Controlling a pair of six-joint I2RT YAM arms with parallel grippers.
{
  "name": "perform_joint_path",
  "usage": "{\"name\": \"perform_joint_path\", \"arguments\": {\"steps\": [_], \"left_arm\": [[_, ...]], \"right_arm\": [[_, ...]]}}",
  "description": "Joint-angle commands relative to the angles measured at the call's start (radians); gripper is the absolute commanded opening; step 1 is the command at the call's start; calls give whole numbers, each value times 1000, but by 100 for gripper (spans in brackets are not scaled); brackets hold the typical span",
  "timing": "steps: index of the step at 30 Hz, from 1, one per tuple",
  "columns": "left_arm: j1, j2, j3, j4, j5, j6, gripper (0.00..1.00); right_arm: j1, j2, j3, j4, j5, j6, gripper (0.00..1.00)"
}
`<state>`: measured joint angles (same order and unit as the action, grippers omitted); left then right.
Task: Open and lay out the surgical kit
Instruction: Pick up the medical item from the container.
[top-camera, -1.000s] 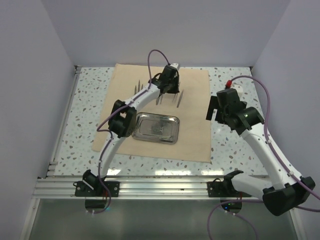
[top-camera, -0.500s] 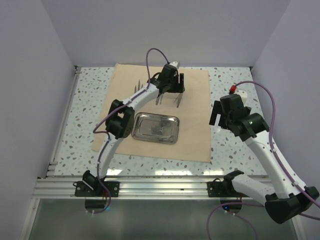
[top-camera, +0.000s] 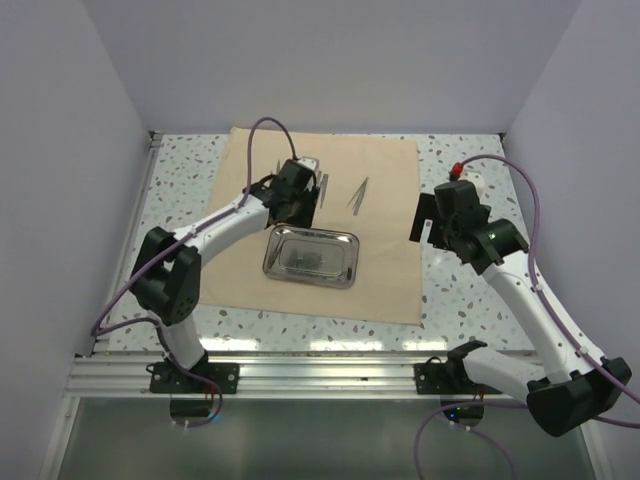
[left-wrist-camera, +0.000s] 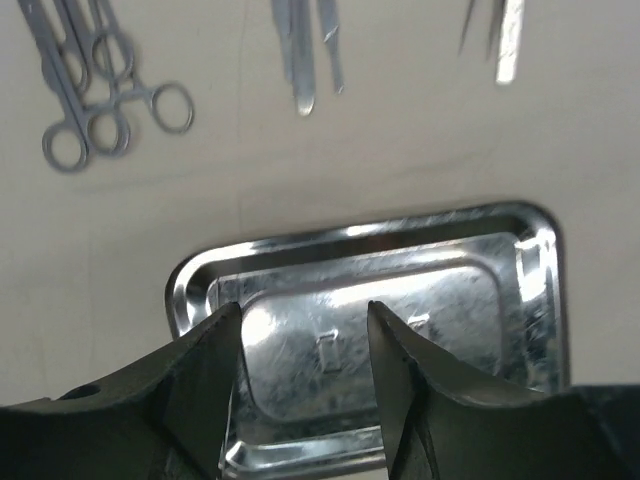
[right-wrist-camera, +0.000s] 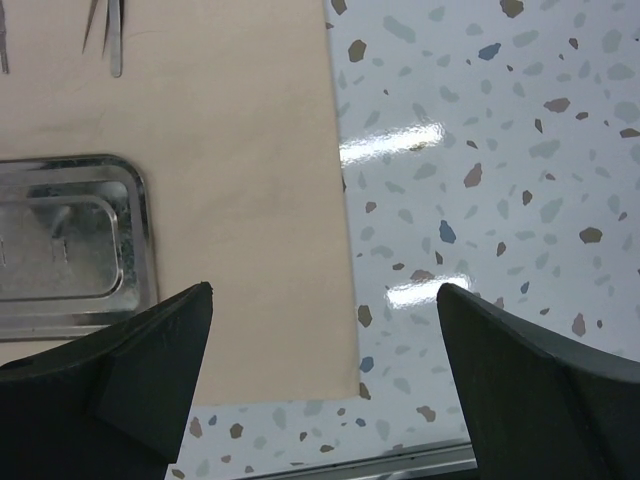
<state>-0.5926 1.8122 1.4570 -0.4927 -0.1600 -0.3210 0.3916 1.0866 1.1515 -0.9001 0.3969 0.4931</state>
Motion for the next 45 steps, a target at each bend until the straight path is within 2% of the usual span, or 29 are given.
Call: {"name": "perform_joint_path", "arguments": {"steps": [1,9,20,23,29,30,32,38,39,45], "left_arm": [[7,-85,-189,-43,-84,33,56],[7,-157,-369,-15,-102,-16,54],[7,-93,-422,46,-73,-39,50],[8,-74,-429,52,-72,-46,44],[10,-28,-432,57,-47,-56,21],[10,-24,-425,54,-44,-56,8],[10,-22,-405,22,-44,-59,0],[8,-80,-223,-105,-55,-43,0],[8,-79,-154,-119,-53,-38,0],[4,36,98,-92,26,-27,0]], "right_arm": [[-2,-7,5,44,-21,-19,98],[0,6,13,58,-38,-13,98],[-2,9,22,47,-35,-31,98],[-2,6,17,46,-35,-31,98],[0,9,22,47,-30,-37,99],[-2,10,25,46,-27,-41,98],[-2,10,30,44,-23,-44,98],[-2,7,34,41,-15,-51,99],[-2,6,33,38,-12,-51,98],[-2,-1,19,29,-13,-45,98]]}}
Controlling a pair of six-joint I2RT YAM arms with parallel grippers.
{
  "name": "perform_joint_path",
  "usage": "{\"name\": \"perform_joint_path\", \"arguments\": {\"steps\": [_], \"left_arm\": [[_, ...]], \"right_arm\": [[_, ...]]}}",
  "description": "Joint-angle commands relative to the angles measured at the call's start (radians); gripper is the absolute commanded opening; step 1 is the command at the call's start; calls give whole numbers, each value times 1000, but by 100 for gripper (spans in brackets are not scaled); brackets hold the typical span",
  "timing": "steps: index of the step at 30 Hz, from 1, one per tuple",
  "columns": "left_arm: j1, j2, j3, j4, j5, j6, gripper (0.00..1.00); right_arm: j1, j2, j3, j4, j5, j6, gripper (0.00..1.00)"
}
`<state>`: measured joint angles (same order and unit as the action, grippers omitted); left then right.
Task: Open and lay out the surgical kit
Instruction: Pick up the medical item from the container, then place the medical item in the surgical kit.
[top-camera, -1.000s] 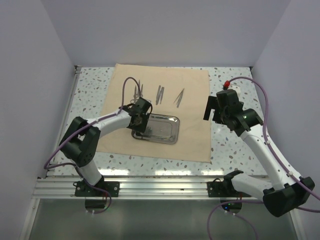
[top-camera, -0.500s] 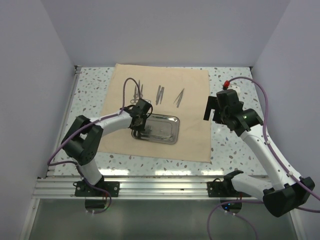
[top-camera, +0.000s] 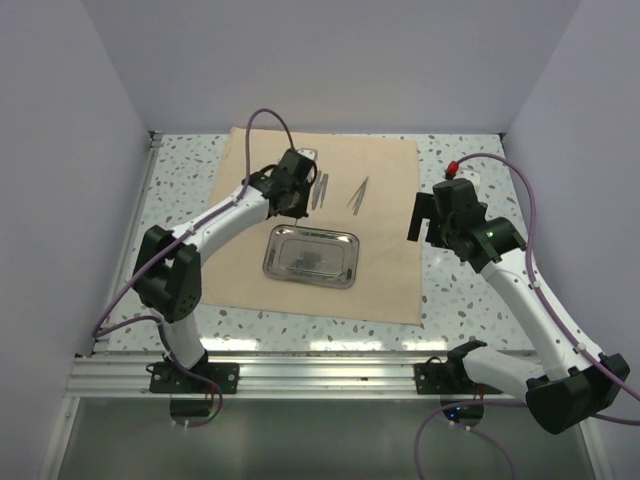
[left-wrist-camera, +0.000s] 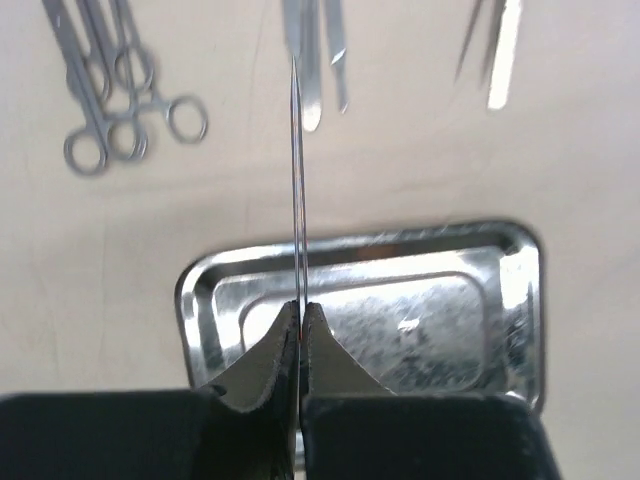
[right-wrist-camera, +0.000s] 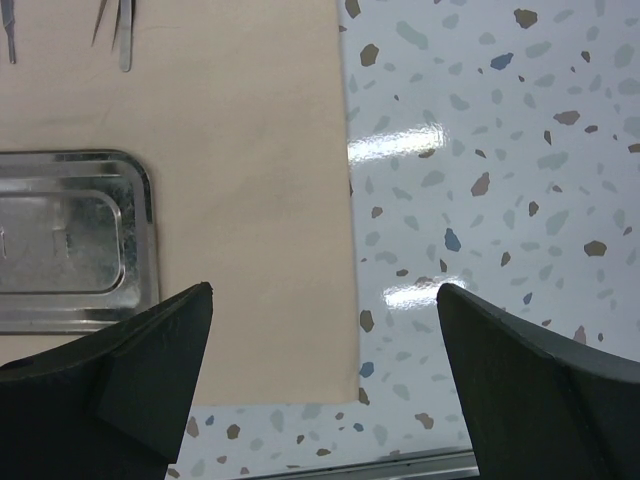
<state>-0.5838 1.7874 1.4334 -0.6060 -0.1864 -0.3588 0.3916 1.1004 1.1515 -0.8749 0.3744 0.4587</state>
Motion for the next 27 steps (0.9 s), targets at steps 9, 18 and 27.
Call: {"name": "perform_joint_path", "arguments": {"steps": [9,18,27], "left_arm": [[-36,501,669,98,125,-39,0],[-36,790,929,224,211,-92,17],[-30,664,871,203,165,-63,57]], "right_arm": [[-2,-48,13,-79,26,9,98],[0,-117,2,-182,80,51,98],[-2,-146,-15,-173,90,55,98]]}}
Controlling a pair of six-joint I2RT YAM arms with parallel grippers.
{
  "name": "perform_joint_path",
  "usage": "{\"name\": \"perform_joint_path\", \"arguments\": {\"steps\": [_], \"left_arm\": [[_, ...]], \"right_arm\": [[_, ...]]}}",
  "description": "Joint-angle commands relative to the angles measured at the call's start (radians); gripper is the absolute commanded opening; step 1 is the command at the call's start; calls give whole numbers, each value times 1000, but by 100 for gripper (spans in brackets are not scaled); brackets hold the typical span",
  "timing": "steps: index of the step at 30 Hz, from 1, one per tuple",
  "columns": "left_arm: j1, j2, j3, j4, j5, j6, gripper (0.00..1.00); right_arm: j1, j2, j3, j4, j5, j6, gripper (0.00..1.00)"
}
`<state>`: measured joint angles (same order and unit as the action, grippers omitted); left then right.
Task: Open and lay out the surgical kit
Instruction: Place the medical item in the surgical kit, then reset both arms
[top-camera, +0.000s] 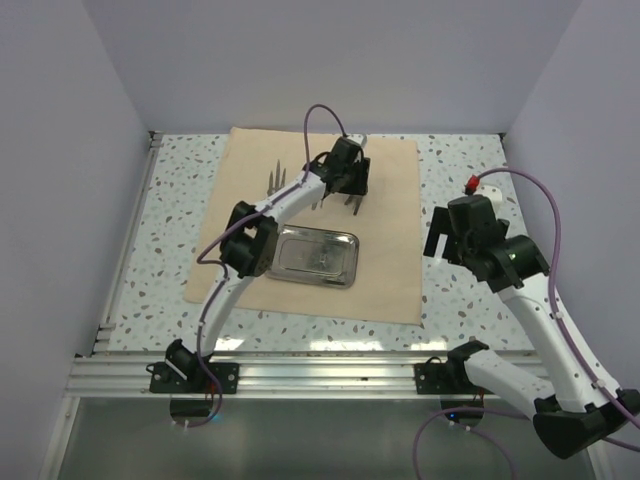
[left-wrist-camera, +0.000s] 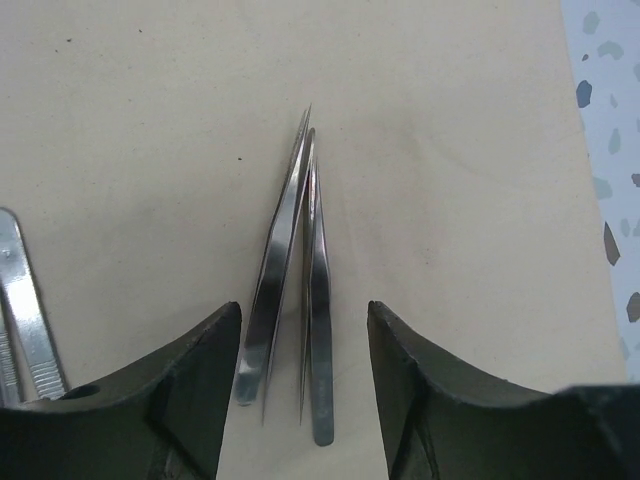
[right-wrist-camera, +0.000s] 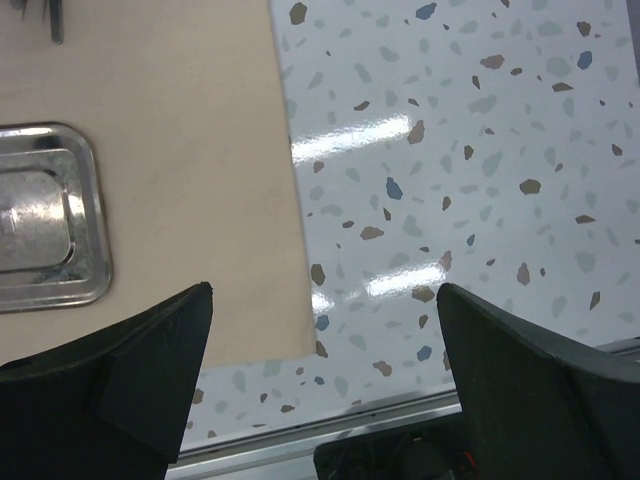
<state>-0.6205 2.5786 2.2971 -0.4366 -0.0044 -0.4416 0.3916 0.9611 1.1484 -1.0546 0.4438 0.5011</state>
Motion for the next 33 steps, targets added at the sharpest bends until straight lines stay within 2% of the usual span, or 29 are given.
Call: {"name": "perform_joint_path", "arguments": {"steps": [1,4,6,7,12,13,18,19,24,30,33], "left_arm": [[11,-176,4,6,-26,32,58],[19,-315,-76,-39,-46,62,58],[19,-400,-200,-60,-66,83,58],[19,-490,-253,-79,-75,95,59],[21,-800,-722,-90,-218,92,63],[22,-909,-857,-82,-264,86,68],[74,-1199,-1172,-73,-368,34,92],[87,-1272,-1235,-79,-391,35,99],[200,-1462,-1337,-47,-411,118,100],[248,-1500,-1355,-7,-437,173,100],[260,-1509,-1372,50,-457,208,100]], "right_arm": [[-2,-4,-12,16,9,11,98],[-2,-5,-6,93,-30,-10,98],[-2,-1,14,163,-82,-35,98],[-2,5,22,188,-108,-44,98],[-2,99,86,284,-174,-36,99],[-2,122,94,289,-191,-38,98],[-2,177,67,399,-295,-64,98],[0,180,59,415,-309,-61,98],[-2,176,4,507,-309,-33,98],[-2,145,-10,531,-313,-61,98],[0,123,-13,524,-269,-59,98]]}}
